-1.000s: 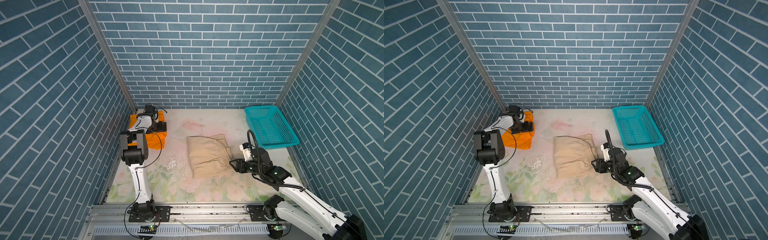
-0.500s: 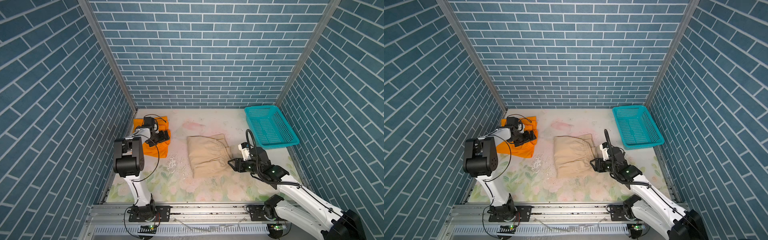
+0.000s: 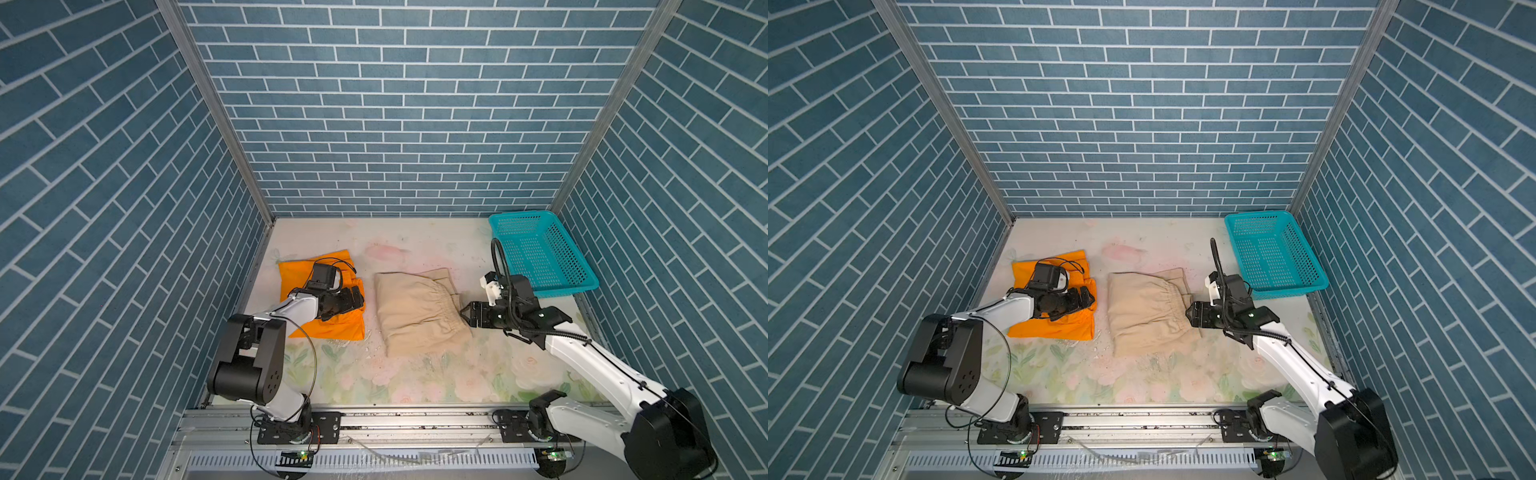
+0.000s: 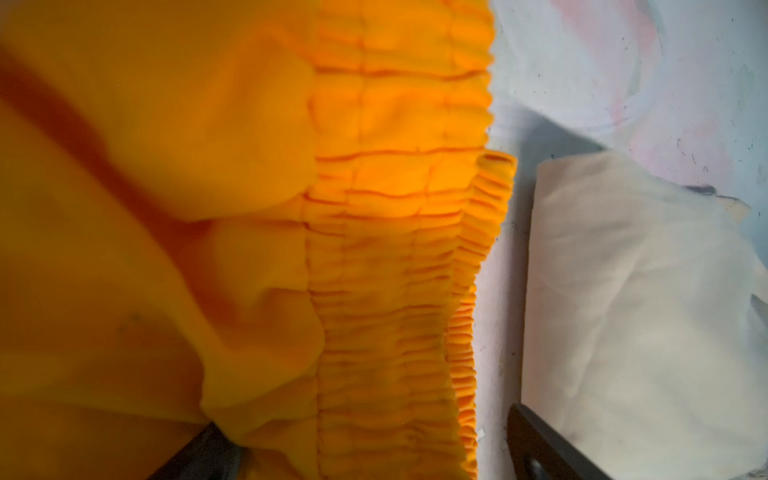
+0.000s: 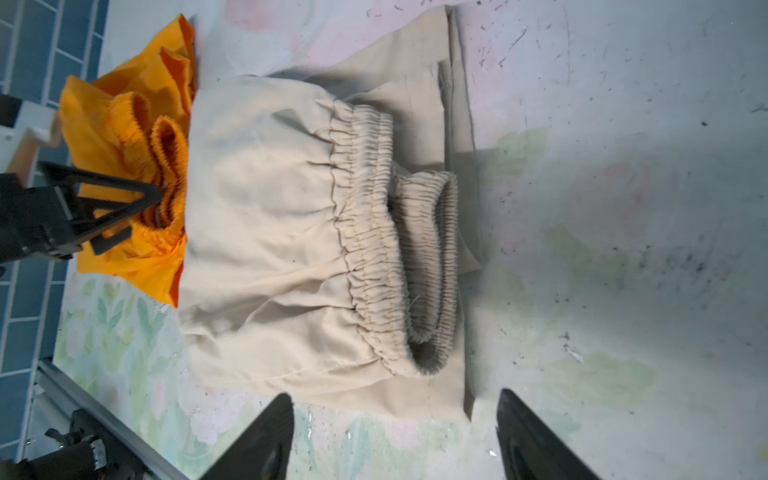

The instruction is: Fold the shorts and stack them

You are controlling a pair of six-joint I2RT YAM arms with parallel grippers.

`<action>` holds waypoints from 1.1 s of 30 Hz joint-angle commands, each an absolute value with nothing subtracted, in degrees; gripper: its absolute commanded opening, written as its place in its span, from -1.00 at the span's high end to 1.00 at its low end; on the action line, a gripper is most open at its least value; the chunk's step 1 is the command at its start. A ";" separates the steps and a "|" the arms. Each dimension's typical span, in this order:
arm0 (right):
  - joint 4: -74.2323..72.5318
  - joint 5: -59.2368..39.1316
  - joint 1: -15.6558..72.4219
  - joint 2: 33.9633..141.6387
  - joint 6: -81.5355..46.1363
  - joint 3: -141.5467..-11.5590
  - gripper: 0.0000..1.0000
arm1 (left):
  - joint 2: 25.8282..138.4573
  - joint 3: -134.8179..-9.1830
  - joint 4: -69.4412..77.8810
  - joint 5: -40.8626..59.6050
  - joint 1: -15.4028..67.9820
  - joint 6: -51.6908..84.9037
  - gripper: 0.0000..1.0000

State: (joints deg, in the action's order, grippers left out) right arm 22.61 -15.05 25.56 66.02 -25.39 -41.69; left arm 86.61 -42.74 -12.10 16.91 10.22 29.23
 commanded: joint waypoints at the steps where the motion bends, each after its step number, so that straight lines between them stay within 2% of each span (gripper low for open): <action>1: 24.51 -14.51 25.49 70.46 -19.71 -45.09 -0.56 | 82.27 -41.12 -20.72 14.84 11.63 31.59 -0.99; 8: 21.85 -17.90 25.19 81.81 -16.65 -50.53 -0.59 | 68.93 -46.44 -29.86 14.34 14.21 30.67 -0.99; 12: 20.38 -18.53 24.20 85.42 -16.26 -51.37 -0.59 | 65.31 -45.78 -27.38 17.66 15.73 31.82 -0.99; 16: 20.71 -17.27 23.33 88.14 -16.70 -52.28 -0.60 | 66.72 -44.73 -25.33 15.94 21.04 32.34 -0.99; 24: 16.55 -20.75 21.89 92.25 -16.09 -51.74 -0.60 | 75.35 -44.11 -16.54 11.79 31.08 34.28 -0.99; 33: 13.09 -24.96 19.99 95.60 -18.69 -50.63 -0.59 | 83.96 -44.85 -11.96 9.58 32.96 36.40 -0.99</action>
